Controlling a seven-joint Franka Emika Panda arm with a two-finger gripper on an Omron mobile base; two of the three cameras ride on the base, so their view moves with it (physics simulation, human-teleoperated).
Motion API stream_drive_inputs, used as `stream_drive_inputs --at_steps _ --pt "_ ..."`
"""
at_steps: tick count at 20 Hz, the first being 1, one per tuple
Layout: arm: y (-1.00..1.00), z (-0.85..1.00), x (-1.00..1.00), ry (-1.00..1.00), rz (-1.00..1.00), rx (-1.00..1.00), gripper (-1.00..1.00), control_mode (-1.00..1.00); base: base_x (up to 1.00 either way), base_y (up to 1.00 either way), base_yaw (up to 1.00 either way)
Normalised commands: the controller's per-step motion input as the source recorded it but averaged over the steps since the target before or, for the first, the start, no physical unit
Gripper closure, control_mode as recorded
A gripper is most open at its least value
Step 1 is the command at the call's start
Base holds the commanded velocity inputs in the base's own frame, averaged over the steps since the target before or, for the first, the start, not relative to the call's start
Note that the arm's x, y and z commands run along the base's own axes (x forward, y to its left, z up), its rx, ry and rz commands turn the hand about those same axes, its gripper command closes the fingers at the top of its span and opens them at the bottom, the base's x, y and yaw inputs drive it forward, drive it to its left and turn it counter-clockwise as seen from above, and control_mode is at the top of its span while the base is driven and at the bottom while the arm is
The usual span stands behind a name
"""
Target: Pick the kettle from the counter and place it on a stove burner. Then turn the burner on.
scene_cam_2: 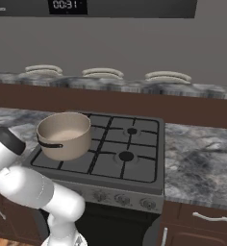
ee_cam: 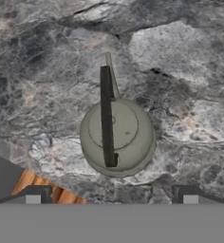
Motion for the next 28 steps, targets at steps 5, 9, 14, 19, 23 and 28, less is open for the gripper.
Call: stream_drive_inputs --at_steps 5,9,14,19,23,28 --pt "0.22 -0.16 0.34 0.00 -0.01 0.00 -1.00 -1.00 0.00 0.00 0.00" --pt "0.25 -0.14 0.37 0.00 -0.02 0.00 -1.00 -1.00 0.00 0.00 0.00" --pt "0.20 -0.22 0.33 0.00 -0.02 0.00 -1.00 -1.00 0.00 0.00 0.00" --pt "0.15 -0.30 0.14 0.02 -0.03 0.00 1.00 -1.00 0.00 0.00 0.00" --pt "0.03 0.04 -0.05 0.01 -0.05 0.00 1.00 -1.00 0.00 0.00 0.00" --pt "-0.19 0.45 -0.44 0.00 -0.11 0.00 1.00 -1.00 0.00 0.00 0.00"
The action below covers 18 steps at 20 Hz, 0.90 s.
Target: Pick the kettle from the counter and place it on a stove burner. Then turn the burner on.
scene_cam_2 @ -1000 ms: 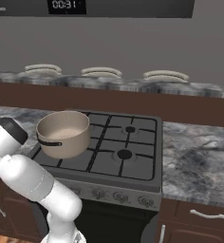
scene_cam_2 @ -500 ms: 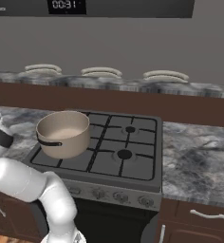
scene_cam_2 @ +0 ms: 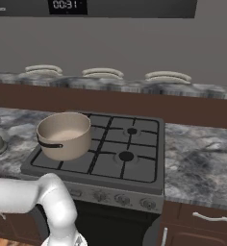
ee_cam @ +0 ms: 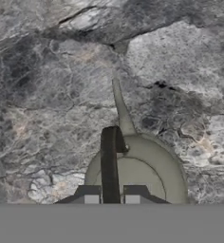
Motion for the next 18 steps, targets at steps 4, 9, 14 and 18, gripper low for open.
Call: stream_drive_inputs --at_steps 4,9,14,18 --pt "-0.52 0.33 -0.62 0.00 -0.13 0.02 1.00 -1.00 0.00 0.00 0.00" --pt "-0.52 0.53 -0.42 0.00 -0.14 0.06 1.00 -1.00 0.00 0.00 0.00" --pt "-0.37 0.69 -0.37 0.00 -0.12 0.08 1.00 -1.00 0.00 0.00 0.00" --pt "-0.17 0.42 -0.66 -0.05 -0.08 0.05 1.00 -1.00 0.00 0.00 0.00"
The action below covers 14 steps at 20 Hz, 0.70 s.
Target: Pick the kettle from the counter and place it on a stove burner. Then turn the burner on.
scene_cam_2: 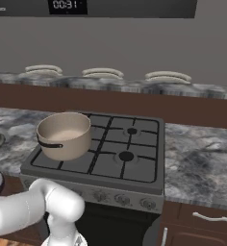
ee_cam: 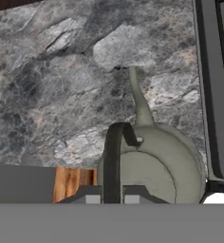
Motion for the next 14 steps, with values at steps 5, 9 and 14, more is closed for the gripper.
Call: stream_drive_inputs --at_steps 5,9,14 --pt "-0.14 0.50 -0.64 -0.10 -0.08 0.01 1.00 -1.00 0.00 0.00 0.00" --pt "-0.28 0.52 -0.45 -0.10 -0.11 0.00 1.00 -1.00 0.00 0.00 0.00" --pt "-0.36 0.40 -0.30 -0.09 -0.14 0.00 1.00 -1.00 0.00 0.00 0.00"
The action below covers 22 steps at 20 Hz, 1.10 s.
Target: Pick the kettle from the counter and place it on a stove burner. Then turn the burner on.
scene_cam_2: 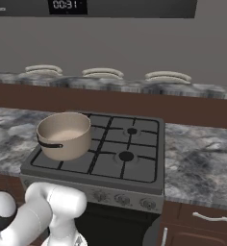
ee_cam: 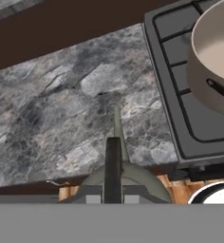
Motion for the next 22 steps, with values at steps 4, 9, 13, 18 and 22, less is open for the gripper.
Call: stream_drive_inputs --at_steps 4,9,13,18,22 --pt "-0.46 0.32 -0.09 -0.07 -0.18 0.00 1.00 -1.00 0.00 0.00 0.00" --pt "-0.55 0.34 -0.17 -0.04 -0.18 0.00 1.00 -1.00 0.00 0.00 0.00" --pt "-0.50 0.42 -0.28 0.00 -0.16 0.00 1.00 -1.00 0.00 0.00 0.00" --pt "-0.48 0.35 -0.20 0.00 -0.12 0.00 1.00 -1.00 0.00 0.00 0.00" --pt "-0.56 0.24 -0.04 0.00 -0.06 0.00 1.00 -1.00 0.00 0.00 0.00"
